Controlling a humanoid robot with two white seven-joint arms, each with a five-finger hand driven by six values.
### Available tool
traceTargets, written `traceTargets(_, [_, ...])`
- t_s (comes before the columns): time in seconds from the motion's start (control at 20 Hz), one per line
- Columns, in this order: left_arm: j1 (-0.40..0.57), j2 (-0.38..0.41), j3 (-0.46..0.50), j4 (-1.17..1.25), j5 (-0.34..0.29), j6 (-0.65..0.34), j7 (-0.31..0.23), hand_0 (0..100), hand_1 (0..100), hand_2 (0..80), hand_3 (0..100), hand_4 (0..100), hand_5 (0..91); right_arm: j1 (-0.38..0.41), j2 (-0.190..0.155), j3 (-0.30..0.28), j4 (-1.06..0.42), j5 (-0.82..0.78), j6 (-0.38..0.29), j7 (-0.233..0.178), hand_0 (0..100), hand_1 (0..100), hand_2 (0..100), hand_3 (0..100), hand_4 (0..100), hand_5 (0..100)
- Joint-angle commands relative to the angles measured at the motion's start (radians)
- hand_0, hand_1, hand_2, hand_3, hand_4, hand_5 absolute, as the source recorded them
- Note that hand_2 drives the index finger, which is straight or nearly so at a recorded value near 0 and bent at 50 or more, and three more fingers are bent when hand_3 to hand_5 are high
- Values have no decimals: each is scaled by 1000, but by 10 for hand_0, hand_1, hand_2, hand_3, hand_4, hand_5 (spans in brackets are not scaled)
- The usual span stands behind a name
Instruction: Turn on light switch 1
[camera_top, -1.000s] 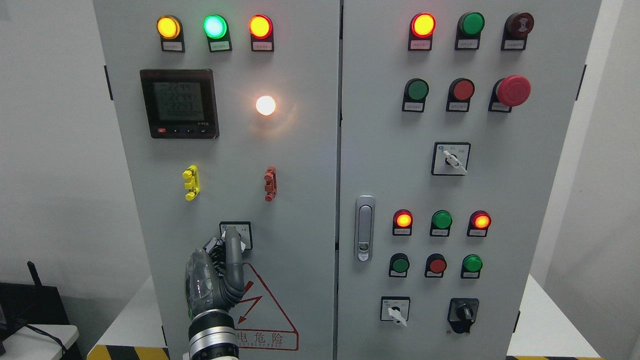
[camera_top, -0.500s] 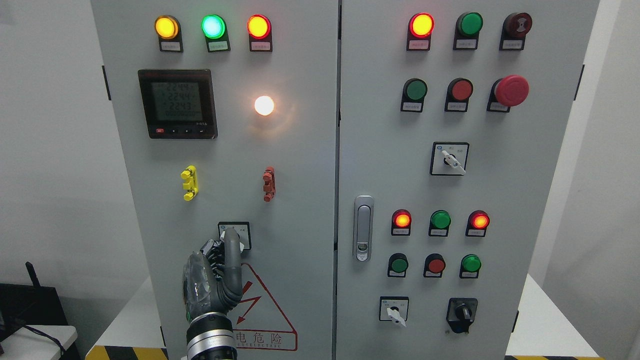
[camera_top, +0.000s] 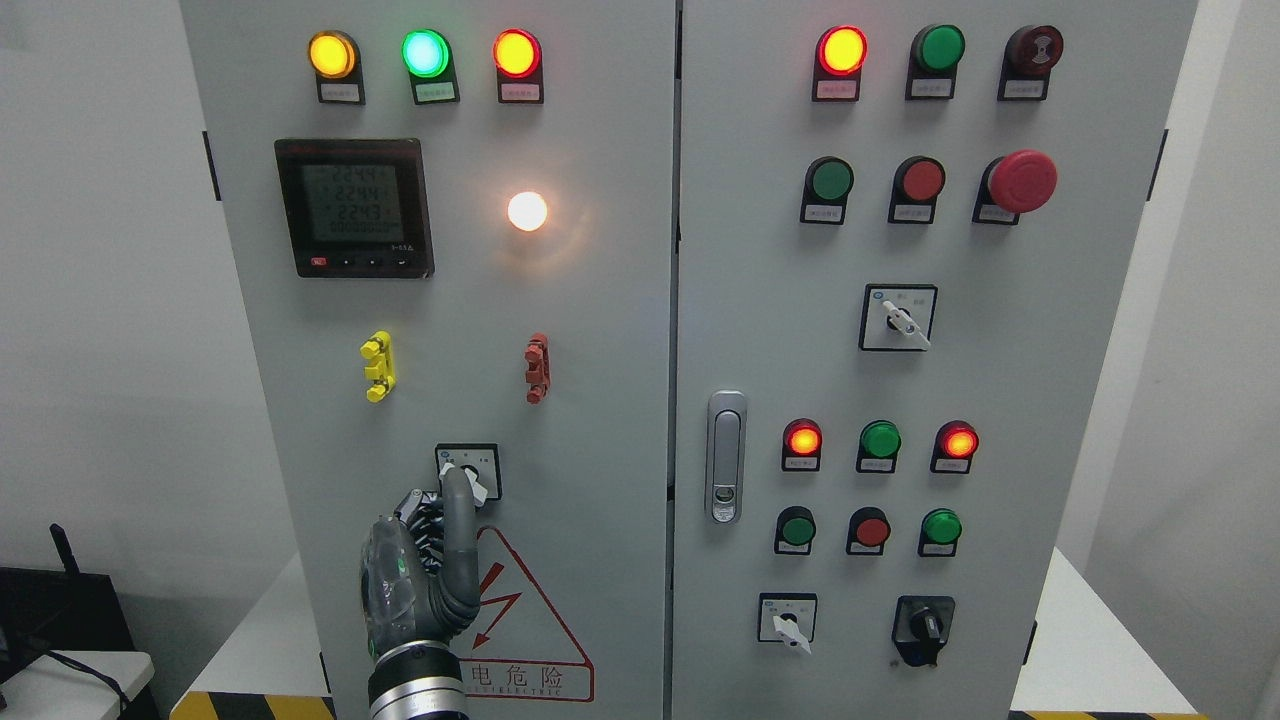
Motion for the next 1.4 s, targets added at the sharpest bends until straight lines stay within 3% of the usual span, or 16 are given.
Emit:
traceTargets(0.0, [53, -2, 31, -8, 14, -57, -4, 244, 41, 575, 869, 916, 868, 0, 0, 0, 1, -18, 1, -4, 120, 389, 0, 0, 0, 0])
traceTargets(0.2, [134, 3, 72, -5, 76, -199, -21, 235, 51, 589, 883, 924, 870, 0, 0, 0, 1, -17, 1, -4, 120, 389, 0, 0, 0, 0])
traceTargets(0.3, [200, 15, 106, 0, 153, -334, -74, 222, 62, 605, 896, 932, 870, 0, 0, 0, 1, -18, 1, -2, 120, 389, 0, 0, 0, 0])
traceTargets(0.45, [321, 46, 210, 53, 199, -549, -197, 181, 78, 602, 892, 920, 859, 0, 0, 0, 1, -18, 1, -4, 120, 389, 0, 0, 0, 0])
traceTargets(0.55, [389, 66, 297, 131, 202, -699, -260, 167, 62, 569, 859, 886, 816, 0, 0, 0, 1, -17, 1, -4, 120, 389, 0, 0, 0, 0])
traceTargets(0.6, [413, 72, 332, 162, 202, -753, -278, 150, 48, 526, 822, 859, 753, 0, 0, 0, -1, -18, 1, -4, 120, 389, 0, 0, 0, 0])
traceTargets(0.65, [452, 78, 384, 200, 204, -813, -298, 134, 38, 459, 760, 828, 627, 0, 0, 0, -1, -17, 1, -4, 120, 389, 0, 0, 0, 0])
traceTargets(0.8, [551, 86, 518, 294, 221, -890, -317, 105, 5, 358, 655, 745, 516, 0, 0, 0, -1, -18, 1, -4, 120, 389, 0, 0, 0, 0])
traceTargets(1.05, [631, 96, 713, 580, 317, -1008, -384, 87, 0, 62, 378, 500, 316, 0, 0, 0, -1, -18, 1, -2, 120, 389, 0, 0, 0, 0])
traceTargets(1.35, [644, 109, 851, 1024, 365, -1026, -409, 171, 0, 68, 389, 497, 308, 0, 0, 0, -1, -17, 1, -4, 120, 389, 0, 0, 0, 0])
